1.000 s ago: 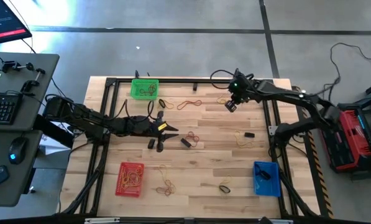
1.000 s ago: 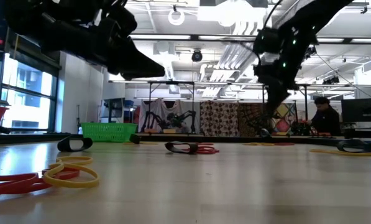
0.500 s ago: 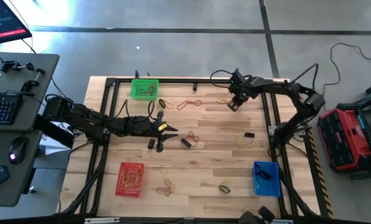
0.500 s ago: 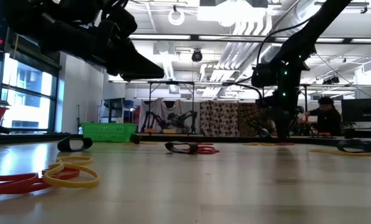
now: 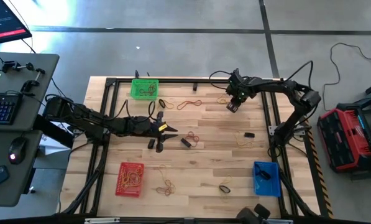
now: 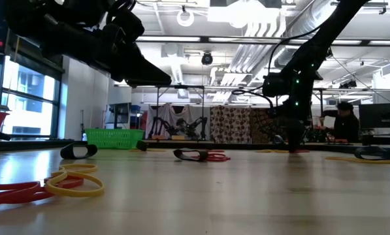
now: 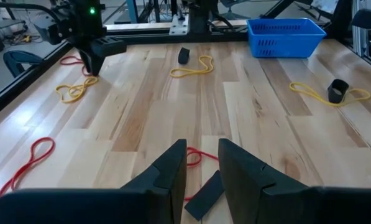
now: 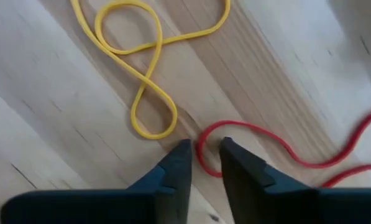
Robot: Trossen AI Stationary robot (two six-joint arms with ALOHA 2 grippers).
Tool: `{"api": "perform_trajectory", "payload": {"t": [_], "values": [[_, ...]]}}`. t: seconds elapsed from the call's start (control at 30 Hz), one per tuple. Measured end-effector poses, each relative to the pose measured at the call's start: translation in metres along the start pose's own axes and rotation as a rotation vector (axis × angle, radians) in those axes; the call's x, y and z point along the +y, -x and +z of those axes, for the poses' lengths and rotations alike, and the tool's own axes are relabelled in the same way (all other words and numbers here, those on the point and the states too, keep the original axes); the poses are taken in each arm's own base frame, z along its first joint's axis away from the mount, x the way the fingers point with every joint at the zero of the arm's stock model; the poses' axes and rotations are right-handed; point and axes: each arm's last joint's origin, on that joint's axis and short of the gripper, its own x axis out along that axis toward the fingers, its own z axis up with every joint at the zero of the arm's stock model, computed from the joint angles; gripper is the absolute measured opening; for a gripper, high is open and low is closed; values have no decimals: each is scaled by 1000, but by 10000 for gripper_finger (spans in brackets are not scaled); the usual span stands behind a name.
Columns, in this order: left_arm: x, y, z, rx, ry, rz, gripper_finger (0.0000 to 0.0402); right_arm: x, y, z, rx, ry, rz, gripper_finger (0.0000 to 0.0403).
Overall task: Sort rubber bands into baskets
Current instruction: Put the red rubber band into the green bin
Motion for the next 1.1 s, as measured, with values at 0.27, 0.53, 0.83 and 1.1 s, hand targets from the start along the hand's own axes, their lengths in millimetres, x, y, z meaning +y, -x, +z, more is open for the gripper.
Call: {"api": "perform_trajectory", "payload": {"t": [0.27,0.53,0.83,1.1], "values": [[0,0,0,2,-1,0,85,0,8,-1,-31,14,28,10],[0,0,0,3,-1,0,85,-2,42,-4,-136,-15,14,1],[0,0,0,4,-3,0,85,12,90,-9,-316,-17,18,0],[1,0,-2,19,14,20,85,34,132,-17,-503,-21,4,0]]}}
